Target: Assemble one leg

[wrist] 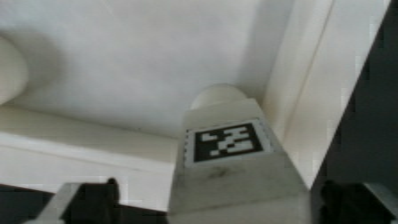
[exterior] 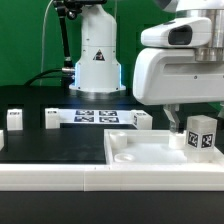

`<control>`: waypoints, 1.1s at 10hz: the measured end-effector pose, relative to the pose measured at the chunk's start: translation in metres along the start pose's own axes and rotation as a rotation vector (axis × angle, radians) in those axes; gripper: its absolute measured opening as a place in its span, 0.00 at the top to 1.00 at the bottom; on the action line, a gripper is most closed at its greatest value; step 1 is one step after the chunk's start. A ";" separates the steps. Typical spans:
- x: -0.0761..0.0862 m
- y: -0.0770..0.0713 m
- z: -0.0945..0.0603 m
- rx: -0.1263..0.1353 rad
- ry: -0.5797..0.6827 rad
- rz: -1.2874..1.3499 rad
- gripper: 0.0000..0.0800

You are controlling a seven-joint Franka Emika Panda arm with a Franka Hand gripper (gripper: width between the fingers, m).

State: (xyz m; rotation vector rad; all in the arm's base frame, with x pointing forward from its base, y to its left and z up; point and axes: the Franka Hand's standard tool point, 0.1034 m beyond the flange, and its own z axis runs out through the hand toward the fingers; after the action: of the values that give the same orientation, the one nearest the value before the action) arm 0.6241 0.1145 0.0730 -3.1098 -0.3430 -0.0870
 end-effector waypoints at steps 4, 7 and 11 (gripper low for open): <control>0.001 0.003 0.001 0.012 0.001 0.121 0.64; 0.001 0.006 0.001 0.034 -0.006 0.579 0.64; 0.001 0.000 0.001 0.033 -0.017 0.976 0.64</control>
Offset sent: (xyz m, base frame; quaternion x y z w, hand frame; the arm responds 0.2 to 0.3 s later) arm 0.0159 -0.0007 -0.0031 0.0313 0.0161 0.1209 0.9920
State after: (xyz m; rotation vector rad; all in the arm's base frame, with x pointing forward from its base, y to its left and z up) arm 0.6253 0.1144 0.0719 -2.8583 1.1341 -0.0364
